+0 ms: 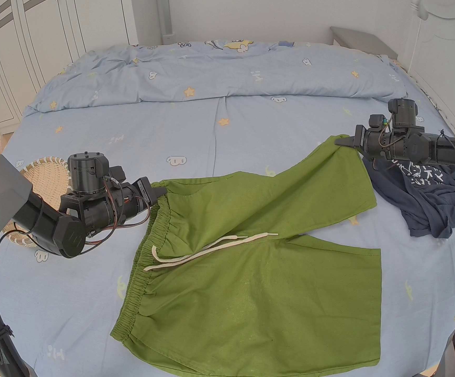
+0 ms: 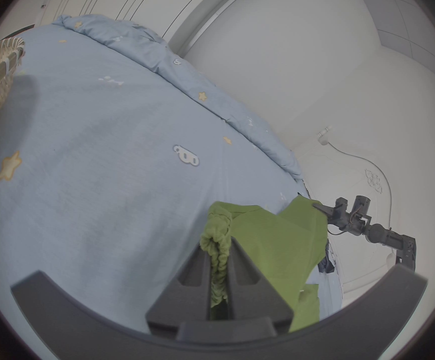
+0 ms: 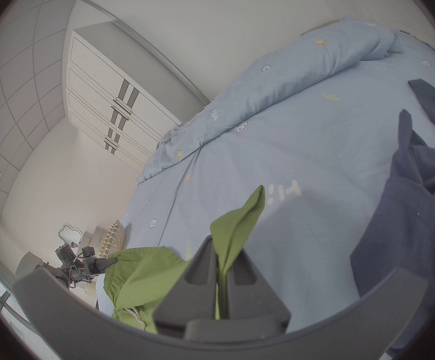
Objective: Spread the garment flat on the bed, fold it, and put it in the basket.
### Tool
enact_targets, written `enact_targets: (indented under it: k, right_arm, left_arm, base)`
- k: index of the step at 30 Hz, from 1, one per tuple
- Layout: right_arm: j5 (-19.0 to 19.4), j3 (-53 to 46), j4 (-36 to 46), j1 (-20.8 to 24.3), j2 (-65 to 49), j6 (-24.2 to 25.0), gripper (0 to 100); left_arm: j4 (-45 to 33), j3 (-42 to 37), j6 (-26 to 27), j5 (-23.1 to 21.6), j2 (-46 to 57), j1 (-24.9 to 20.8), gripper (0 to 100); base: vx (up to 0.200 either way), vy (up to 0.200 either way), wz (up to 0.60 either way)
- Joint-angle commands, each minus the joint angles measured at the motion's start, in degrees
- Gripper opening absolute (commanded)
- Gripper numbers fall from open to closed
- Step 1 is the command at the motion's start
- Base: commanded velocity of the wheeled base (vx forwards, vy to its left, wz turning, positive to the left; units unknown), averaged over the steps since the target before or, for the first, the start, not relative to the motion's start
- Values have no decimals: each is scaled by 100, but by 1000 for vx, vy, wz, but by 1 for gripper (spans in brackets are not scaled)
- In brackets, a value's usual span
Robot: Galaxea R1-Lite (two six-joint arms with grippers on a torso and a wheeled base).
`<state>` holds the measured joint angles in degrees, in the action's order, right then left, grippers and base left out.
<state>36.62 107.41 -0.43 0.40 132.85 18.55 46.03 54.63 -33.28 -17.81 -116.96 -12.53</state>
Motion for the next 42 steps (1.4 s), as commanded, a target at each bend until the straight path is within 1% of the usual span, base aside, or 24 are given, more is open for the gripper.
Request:
enact_targets:
  k: [1, 5, 8, 12, 13, 15, 17, 20, 21, 23, 30, 37, 42]
  right_arm:
    - [12, -511, -283, -102, -163, 25, 0]
    - [21, -748, -458, -119, -181, 25, 0]
    - [21, -968, -599, -111, -172, 25, 0]
    - [21, -1056, -687, -93, -172, 25, 0]
    - [21, -1073, -704, -84, -172, 25, 0]
    - [12, -1082, -704, -75, -163, 25, 0]
    - [12, -1091, -704, -75, -163, 34, 0]
    - [12, -1091, -704, -75, -163, 34, 0]
    - [12, -1100, -704, -75, -163, 34, 0]
    - [3, -1100, -704, -84, -146, 34, 0]
    - [-15, -1082, -740, -119, -102, 69, 0]
    - [-23, -1100, -1170, -198, -49, 544, 0]
    - [-50, -1100, -1258, -286, 65, 606, 0]
  left_arm:
    - [37, 224, 23, -73, -442, 181, 0]
    - [29, 426, 23, -161, -583, 313, 0]
    - [-24, 918, 15, -188, -820, 453, 0]
    - [-68, 1226, 15, -188, -961, 489, 0]
    - [-173, 1472, 23, -188, -1066, 506, 0]
    - [-297, 1700, 23, -188, -1154, 524, 0]
    - [-376, 1850, 23, -188, -1207, 550, 0]
    - [-376, 1850, 23, -188, -1207, 550, 0]
    - [-499, 2210, 23, -188, -1382, 568, 0]
    - [-551, 2342, 23, -188, -1444, 568, 0]
    - [-736, 2720, 23, -179, -1655, 629, 0]
    - [-877, 2843, 23, -179, -1769, 664, 0]
    - [-964, 2861, 23, -179, -1769, 664, 0]
  base:
    - [0, 0, 0]
    - [0, 0, 0]
    - [0, 0, 0]
    - [0, 0, 0]
    - [0, 0, 0]
    - [0, 0, 0]
    - [0, 0, 0]
    - [0, 0, 0]
    - [0, 0, 0]
    - [0, 0, 0]
    - [0, 0, 0]
    - [0, 0, 0]
    - [0, 0, 0]
